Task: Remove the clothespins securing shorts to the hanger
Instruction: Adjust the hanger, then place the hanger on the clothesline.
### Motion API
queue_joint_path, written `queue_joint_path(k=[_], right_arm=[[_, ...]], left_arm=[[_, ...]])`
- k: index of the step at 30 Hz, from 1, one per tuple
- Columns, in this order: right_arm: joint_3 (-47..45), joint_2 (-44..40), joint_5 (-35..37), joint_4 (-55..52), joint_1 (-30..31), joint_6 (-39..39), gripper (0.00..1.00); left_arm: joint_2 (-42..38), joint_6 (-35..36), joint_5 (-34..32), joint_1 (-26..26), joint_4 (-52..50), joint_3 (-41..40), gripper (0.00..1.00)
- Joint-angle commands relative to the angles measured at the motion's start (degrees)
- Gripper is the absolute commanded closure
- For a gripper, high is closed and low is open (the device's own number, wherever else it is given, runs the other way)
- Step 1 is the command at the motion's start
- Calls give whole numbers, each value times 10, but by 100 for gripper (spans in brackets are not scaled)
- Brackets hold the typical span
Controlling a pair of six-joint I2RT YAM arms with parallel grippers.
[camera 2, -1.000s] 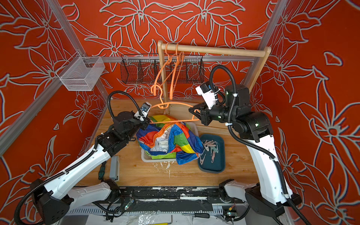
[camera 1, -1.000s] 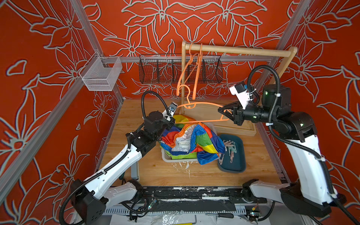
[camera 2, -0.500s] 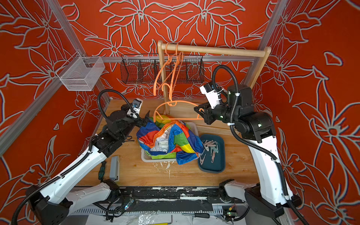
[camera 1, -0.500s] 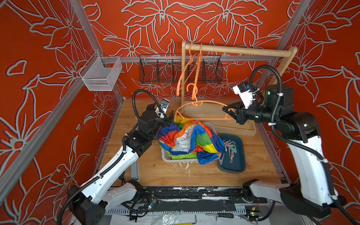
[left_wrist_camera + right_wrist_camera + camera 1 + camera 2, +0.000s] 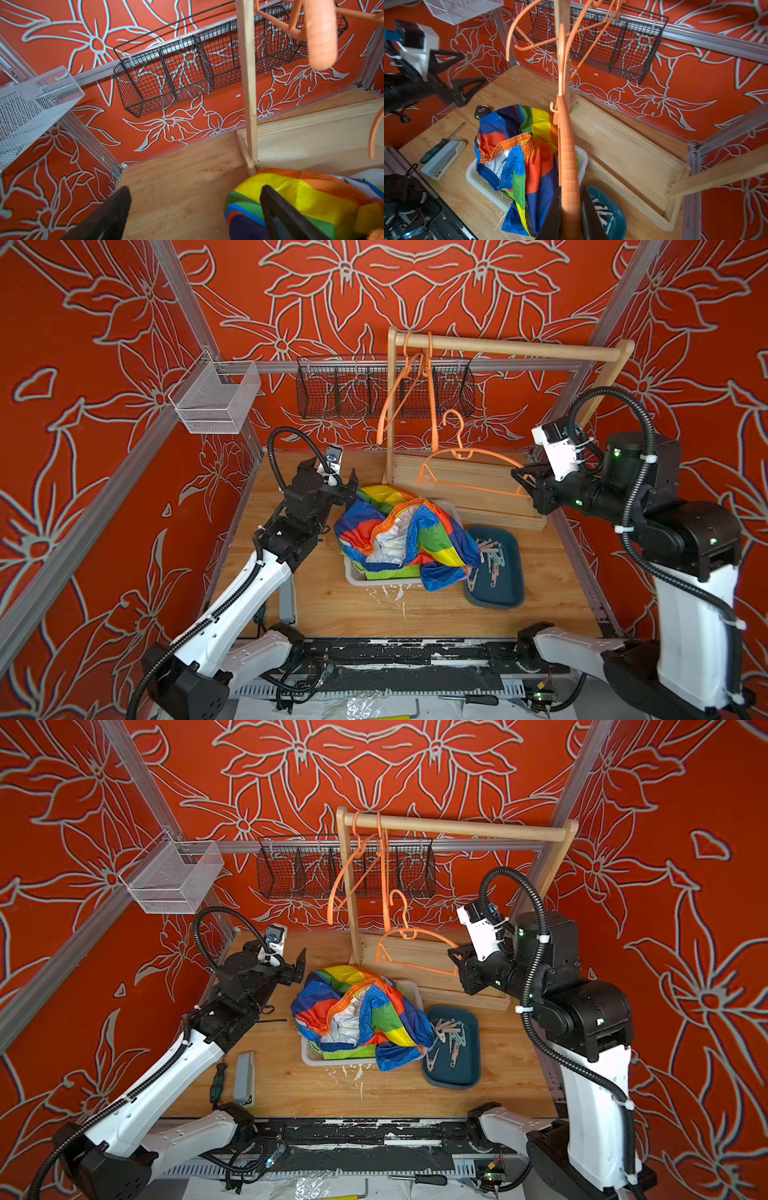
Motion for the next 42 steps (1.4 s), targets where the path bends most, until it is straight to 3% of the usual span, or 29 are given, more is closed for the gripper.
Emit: queue_joint_path(k=[1, 6, 18, 26, 35, 42], right_arm=[[21, -8, 65, -15, -2, -15, 100], [8, -23, 144, 8, -2, -9, 100], [-109, -93, 343, 275, -2, -54, 100], [-175, -93, 337, 432, -2, -79, 100], [-159, -7, 307, 508, -7, -91, 100], [-173, 39, 271, 546, -43, -65, 100]], left_arm=[[-3, -7, -2, 6, 13, 16, 3], [-1, -12, 2, 9, 10, 17, 3], [13, -16, 7, 12, 7, 15, 3], [13, -19, 11, 15, 9, 13, 3], [13, -23, 11, 17, 8, 13, 3], [11, -22, 11, 17, 9, 12, 3]])
